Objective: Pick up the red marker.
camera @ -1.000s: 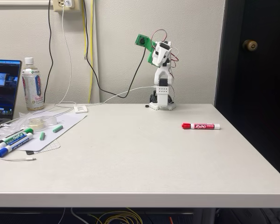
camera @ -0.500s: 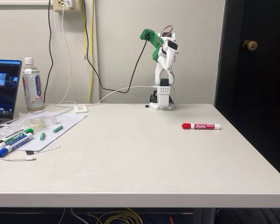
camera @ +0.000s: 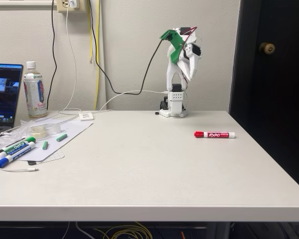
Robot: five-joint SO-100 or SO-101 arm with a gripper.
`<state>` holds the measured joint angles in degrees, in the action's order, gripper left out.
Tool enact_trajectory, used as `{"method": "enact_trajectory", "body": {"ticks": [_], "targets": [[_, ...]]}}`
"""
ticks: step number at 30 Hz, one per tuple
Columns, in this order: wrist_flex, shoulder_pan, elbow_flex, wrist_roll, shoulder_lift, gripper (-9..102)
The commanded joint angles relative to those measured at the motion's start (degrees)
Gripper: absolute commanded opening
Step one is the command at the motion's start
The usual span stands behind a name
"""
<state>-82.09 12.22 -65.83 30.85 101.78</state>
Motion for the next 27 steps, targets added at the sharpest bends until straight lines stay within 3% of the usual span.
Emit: {"method": "enact_trajectory", "body": {"ticks": [1,14,27], "targets": [[-3.08,1.41,4.13,-1.05,-0.7,1],[-13.45,4.22,3.08,-11.6,-10.46,0],[-14.59,7.38,3.08,-23.73,-18.54,0]]}}
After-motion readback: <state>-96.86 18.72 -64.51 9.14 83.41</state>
